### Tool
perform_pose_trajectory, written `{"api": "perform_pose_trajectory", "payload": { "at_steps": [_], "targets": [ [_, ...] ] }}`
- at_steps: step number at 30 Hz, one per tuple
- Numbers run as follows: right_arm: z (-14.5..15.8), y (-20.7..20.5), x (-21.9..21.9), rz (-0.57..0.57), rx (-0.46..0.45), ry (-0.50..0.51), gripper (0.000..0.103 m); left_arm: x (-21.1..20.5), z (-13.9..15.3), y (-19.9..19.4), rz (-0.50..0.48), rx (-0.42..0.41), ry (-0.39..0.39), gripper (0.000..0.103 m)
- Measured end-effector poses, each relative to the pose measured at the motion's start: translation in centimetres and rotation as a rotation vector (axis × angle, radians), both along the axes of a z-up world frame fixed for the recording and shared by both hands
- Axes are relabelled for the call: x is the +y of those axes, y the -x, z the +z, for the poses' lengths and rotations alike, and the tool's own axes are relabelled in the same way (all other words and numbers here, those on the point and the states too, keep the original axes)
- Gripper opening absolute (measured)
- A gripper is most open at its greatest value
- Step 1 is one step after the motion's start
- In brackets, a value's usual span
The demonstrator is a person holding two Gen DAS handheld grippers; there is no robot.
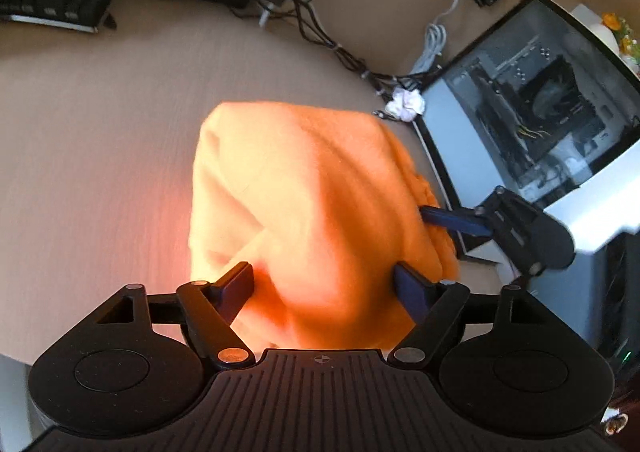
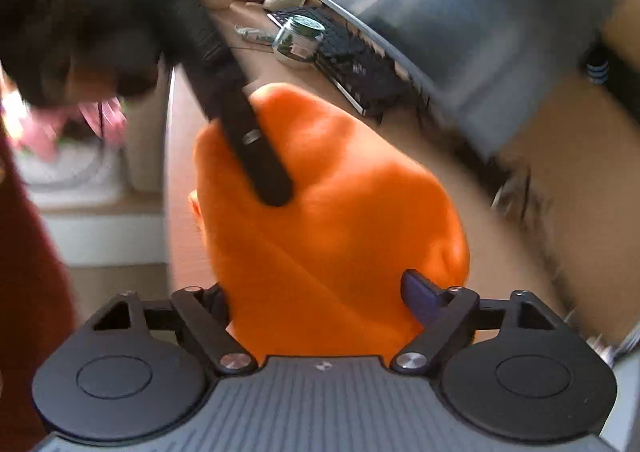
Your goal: Fold clothes
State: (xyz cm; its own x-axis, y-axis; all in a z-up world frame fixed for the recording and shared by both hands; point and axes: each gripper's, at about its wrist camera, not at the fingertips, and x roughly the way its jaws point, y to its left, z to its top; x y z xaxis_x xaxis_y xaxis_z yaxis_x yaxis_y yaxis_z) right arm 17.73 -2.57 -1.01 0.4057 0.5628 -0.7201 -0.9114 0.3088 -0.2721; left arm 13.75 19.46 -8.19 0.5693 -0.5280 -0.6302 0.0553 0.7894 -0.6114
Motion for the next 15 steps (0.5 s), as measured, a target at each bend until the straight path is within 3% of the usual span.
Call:
{"api": "perform_pose_trajectory", "payload": {
  "at_steps": [2,4,7,10,15],
  "targets": [
    [2.1,-0.8,-1.8,-0.011,0.096,-0.052,0.103,-0.1,0.0,-0.1,0.001,-0.005,-0.013,0.085],
    [4.6,-1.7,-3.6,-0.006,0.162,-0.134,0.103,-0.2,-0.2,-0.1,-0.002,-0.004,-0.019,0.086],
    [7.4,-3.1,-4.9,-0.058,0.184,-0.307,0.103,-0.5,-0.4,0.0,-0.002,-0.003,-0.033,0.089],
    [6.8,-5.3,-4.1,-0.213,0.183,-0.405,0.103,-1.0,-0.6,0.0,-0.002,-0.005,-0.047,0.090],
    [-2.4,-6.2,2.4,-0.392,0.019,-0.081,0.103,-1.4,-0.5,0.1,0.003,0.000,-0.100,0.090]
  ]
}}
